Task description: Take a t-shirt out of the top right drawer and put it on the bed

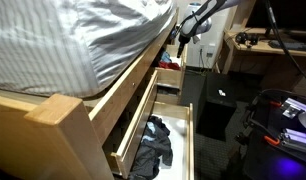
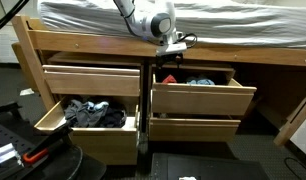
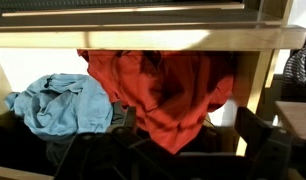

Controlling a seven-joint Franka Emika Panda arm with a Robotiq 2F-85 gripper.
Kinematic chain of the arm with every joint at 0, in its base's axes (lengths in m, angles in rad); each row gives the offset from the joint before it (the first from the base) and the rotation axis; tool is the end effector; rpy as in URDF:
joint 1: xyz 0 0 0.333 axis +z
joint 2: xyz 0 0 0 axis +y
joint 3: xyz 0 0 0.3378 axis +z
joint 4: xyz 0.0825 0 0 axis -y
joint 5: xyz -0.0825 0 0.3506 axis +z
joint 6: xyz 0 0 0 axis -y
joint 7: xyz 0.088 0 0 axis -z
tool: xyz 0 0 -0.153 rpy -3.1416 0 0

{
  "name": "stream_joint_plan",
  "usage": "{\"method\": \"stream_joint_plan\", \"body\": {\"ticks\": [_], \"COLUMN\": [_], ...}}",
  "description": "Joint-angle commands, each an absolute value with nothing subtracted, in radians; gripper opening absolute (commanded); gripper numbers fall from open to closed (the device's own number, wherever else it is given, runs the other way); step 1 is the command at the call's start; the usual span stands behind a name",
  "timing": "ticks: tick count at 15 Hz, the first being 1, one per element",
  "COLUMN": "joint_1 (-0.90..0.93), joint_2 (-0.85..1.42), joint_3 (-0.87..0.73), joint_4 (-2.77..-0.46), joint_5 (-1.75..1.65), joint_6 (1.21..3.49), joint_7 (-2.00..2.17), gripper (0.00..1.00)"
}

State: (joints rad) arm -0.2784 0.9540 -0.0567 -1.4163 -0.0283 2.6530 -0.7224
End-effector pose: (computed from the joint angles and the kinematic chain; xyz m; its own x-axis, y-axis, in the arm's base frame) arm 0.7153 -0.2390 0.1456 0.8834 0.4386 0.1650 0.3971 -0.8876 0.2333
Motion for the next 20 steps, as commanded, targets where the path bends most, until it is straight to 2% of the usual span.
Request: {"method": "stream_joint_plan", "body": {"ticks": [1, 9, 10, 14, 20], "joint_1": [-0.297, -0.298, -0.306, -0.305, -0.278], "joint_2": [0.966, 1.124, 1.079, 1.089, 1.243], "joint_3": [-0.034, -0.005, 0.004, 0.006, -0.045], "joint_4": [-1.405, -1.204, -1.277, -1.263, -1.095], "joint_5": [-0.063, -0.059, -0.06, -0.06, -0.086], "joint_6": [2.667, 2.643, 2.646, 2.646, 2.76], "joint_7": [-0.703, -0.69, -0.703, -0.701, -0.552], "gripper": [1.0, 1.0, 1.0, 1.0, 1.0]}}
